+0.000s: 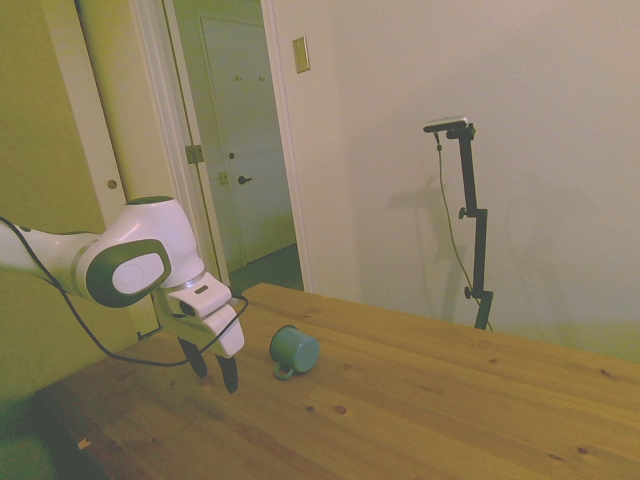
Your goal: Flip the mug upright
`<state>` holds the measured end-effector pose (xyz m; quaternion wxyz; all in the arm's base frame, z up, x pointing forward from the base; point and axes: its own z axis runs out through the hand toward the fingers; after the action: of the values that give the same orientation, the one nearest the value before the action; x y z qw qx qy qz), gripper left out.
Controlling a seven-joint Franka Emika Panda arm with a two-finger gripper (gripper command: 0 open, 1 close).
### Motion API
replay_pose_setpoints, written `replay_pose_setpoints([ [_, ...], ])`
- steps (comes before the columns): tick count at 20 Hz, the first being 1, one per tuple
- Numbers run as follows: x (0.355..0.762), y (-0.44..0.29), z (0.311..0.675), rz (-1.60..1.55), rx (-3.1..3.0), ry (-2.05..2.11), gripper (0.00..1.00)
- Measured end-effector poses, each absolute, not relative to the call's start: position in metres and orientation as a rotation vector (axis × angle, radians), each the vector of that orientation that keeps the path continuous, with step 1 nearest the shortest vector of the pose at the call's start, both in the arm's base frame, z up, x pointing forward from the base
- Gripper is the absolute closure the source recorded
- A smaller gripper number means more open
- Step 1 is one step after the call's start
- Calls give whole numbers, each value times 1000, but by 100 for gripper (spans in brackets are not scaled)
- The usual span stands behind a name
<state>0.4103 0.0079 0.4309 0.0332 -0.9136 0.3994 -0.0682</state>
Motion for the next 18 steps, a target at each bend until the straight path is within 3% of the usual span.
replay_pose_setpoints([
  [3,412,7,433,-217,-2821,1211,0],
  [7,433,6,464,-331,-2810,1241,0],
  [11,474,15,477,-409,-2824,1312,0],
  [18,558,53,463,-447,-2865,1390,0],
])
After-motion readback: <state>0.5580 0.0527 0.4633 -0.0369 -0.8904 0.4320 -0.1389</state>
